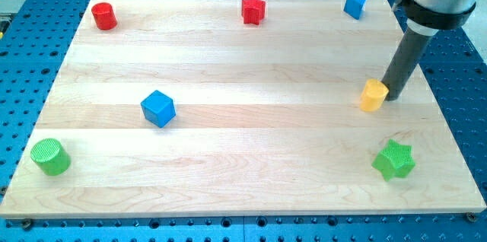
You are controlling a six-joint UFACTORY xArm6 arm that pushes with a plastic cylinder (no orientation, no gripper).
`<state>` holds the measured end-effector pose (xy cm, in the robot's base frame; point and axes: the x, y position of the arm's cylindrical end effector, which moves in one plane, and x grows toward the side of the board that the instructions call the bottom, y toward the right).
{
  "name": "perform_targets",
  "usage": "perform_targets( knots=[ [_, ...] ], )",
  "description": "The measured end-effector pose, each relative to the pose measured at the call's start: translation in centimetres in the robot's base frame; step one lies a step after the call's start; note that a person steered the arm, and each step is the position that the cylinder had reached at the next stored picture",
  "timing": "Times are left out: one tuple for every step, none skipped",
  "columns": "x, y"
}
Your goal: Slide the cube below the triangle
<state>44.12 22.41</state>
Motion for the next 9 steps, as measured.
perform_targets(
  knots=[
    [0.0,-1.8],
    [3.1,-8.6],
    [3.7,-15.1],
    [4.0,-24.6],
    [7.3,-30.2],
    [6.2,-31.1],
    [4.2,-34.1],
    [6.1,-36.2],
    [6.0,-40.4]
  ],
)
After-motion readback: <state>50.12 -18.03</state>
